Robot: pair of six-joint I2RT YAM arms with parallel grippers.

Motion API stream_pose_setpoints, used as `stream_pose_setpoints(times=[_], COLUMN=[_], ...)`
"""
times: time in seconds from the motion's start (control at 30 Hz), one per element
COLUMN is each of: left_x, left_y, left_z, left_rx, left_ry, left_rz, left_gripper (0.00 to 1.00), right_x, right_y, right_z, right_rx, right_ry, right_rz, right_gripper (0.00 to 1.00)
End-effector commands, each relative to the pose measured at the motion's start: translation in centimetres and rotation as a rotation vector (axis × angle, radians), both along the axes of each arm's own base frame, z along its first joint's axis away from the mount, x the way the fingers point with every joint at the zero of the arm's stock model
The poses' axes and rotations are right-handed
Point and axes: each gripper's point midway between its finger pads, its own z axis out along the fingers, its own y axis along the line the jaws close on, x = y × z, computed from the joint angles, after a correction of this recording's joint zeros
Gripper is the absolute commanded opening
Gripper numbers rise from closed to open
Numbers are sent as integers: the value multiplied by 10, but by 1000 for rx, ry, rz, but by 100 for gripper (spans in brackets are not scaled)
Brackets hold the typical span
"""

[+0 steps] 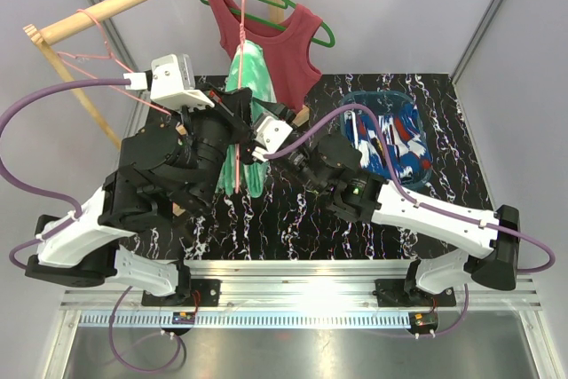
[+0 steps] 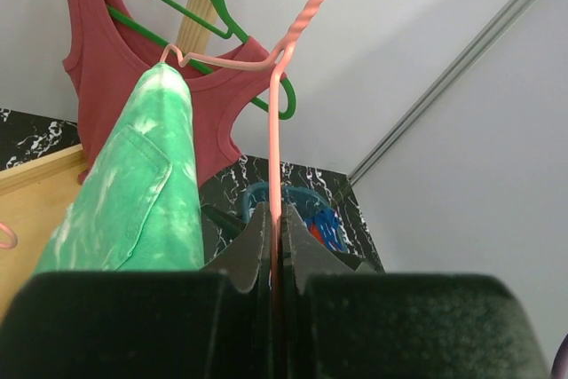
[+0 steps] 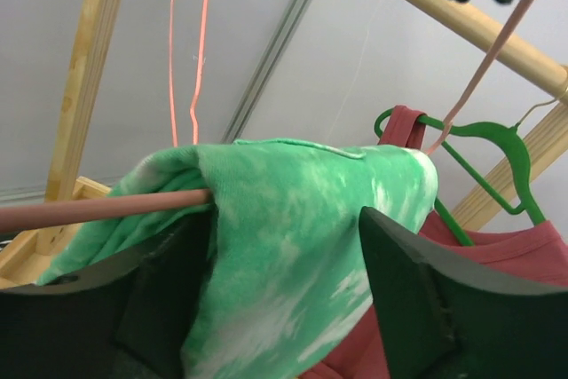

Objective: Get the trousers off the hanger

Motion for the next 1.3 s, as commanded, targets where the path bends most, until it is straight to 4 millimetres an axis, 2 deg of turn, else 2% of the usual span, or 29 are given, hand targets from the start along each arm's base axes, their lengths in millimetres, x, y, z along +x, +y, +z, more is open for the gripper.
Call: stream_pose_setpoints(times=[0.0, 0.2, 0.23, 0.3, 0.33, 0.4, 0.5, 0.53, 0.6, 0.63, 0.73, 0.8, 0.9, 1.07, 1.13, 1.17, 1.27], left_x=[-8, -5, -4, -3, -1, 0, 3, 5, 6, 7, 9, 10, 10, 13, 14, 15, 15], left_y=[0, -2, -2, -3, -4, -5, -5, -6, -7, -7, -8, -8, -8, -2, 10, 11, 18], left_z=[25, 14, 12, 11, 8, 6, -1, -2, -5, -6, -8, -9, -13, -27, -32, -41, -49], left_rx=[-127, -86, -78, -74, -65, -60, -47, -49, -45, -47, -41, -40, -36, -40, -72, -60, -80], left_ry=[-27, -18, -13, -12, -6, -3, 10, 12, 17, 19, 23, 26, 28, 45, 54, 61, 71], left_rz=[-84, -69, -65, -70, -70, -71, -63, -67, -70, -69, -65, -59, -56, -18, 23, 39, 59], left_gripper=[0, 0, 0, 0, 0, 0, 0, 0, 0, 0, 0, 0, 0, 0, 0, 0, 0], right_x=[-1, -11, -10, -8, -6, -6, -7, -8, -7, -7, -6, 0, 10, 22, 28, 32, 40], right_y=[-9, -11, -12, -13, -14, -13, -18, -18, -18, -18, -18, -24, -34, -62, -78, -84, -105], right_z=[39, 40, 40, 41, 41, 41, 45, 46, 43, 42, 39, 38, 40, 58, 64, 65, 74], right_rx=[59, 37, 34, 32, 27, 16, 23, 23, 10, 6, -8, 3, 49, 222, 288, 306, 386], right_ry=[-74, -105, -103, -97, -96, -97, -107, -110, -113, -113, -102, -86, -63, -19, -5, 0, 21], right_rz=[-14, 26, 20, 9, -1, -4, -12, -10, -12, -12, -18, -63, -140, -254, -312, -339, -397], right_gripper=[72, 72, 75, 92, 96, 94, 70, 57, 46, 44, 26, 7, 0, 0, 0, 0, 0])
